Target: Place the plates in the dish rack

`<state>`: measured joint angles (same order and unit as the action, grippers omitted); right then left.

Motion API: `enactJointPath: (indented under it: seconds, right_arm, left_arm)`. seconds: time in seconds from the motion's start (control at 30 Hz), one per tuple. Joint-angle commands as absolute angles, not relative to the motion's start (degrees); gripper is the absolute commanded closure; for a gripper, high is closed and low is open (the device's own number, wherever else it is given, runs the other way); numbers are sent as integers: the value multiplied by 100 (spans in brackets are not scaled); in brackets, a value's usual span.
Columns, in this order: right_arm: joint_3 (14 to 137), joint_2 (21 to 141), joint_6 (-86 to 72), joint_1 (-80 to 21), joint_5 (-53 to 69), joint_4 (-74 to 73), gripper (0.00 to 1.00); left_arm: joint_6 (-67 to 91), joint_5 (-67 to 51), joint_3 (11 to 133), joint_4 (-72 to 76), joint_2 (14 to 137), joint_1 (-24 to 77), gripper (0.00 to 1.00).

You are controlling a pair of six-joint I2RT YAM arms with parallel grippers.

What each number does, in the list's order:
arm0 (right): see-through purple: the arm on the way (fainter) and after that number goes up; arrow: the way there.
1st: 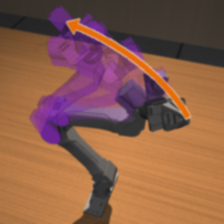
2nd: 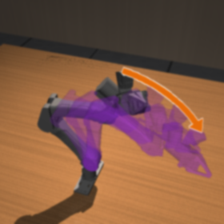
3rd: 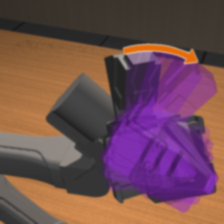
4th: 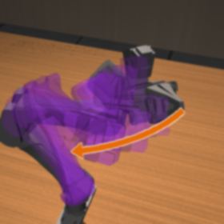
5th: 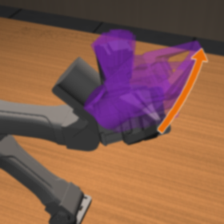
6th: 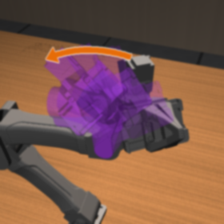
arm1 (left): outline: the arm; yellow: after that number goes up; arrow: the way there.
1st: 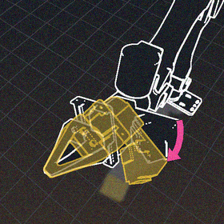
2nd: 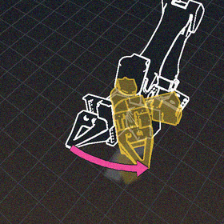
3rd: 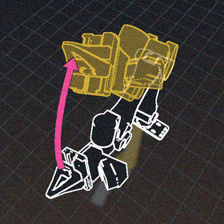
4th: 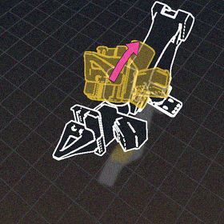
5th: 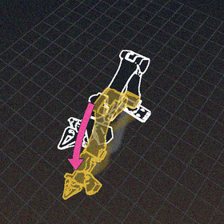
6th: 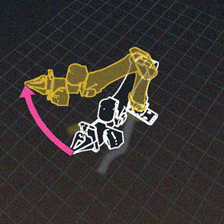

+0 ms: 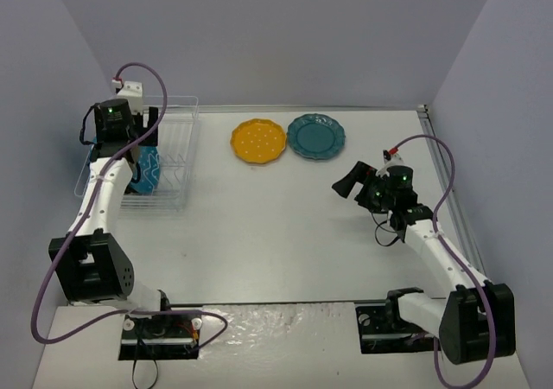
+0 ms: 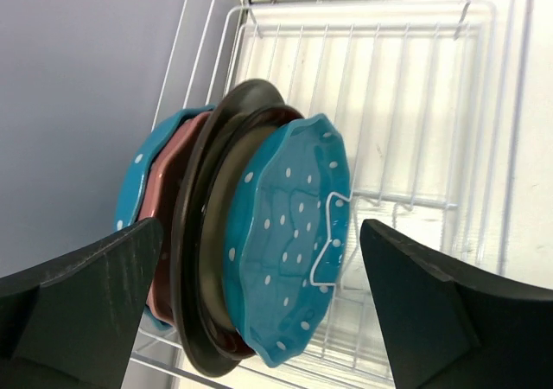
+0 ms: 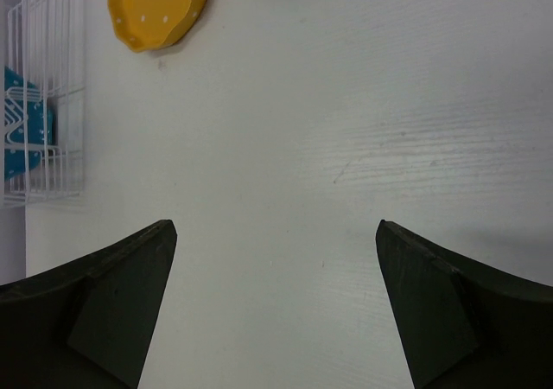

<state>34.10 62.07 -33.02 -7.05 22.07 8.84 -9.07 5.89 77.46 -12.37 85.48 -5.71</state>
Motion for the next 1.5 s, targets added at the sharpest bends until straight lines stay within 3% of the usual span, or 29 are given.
enactJointPath:
  seconds: [0.0, 0.17, 0.43, 0.63, 0.87, 1.2, 1.33, 1.47]
  right_arm:
    - [3896, 6862, -3735, -660, 1658, 1974, 4]
    - [4224, 7861, -4188, -623, 1803, 3129, 6]
    - [5159, 9457, -4682, -562, 1928, 3696, 8]
    - [5707, 10464, -4861, -475, 1986, 3975, 9]
    - [6255, 11407, -5246, -468, 1963, 4154, 18]
    - [6750, 12401, -5965, -472, 2013, 4359, 22]
    - [6739, 12746, -6254, -452, 2041, 4546, 33]
    - [6593, 12927, -6533, -410, 1995, 4773, 63]
  left_arm:
    - [-107, 364, 8563, -1508, 7835, -316, 3]
    - [1124, -284, 8760, -2438, 7224, -192, 3]
    - [2152, -2236, 6136, -1466, 5641, 277, 3]
    - [1972, -2231, 5400, -1764, 5116, 435, 3]
    - [2027, -2074, 5368, -1955, 5165, 441, 3]
    - [2048, -1995, 5414, -2116, 5232, 384, 3]
    - [2039, -1978, 5414, -2121, 5218, 380, 3]
    - [2054, -2013, 5408, -2118, 5221, 387, 3]
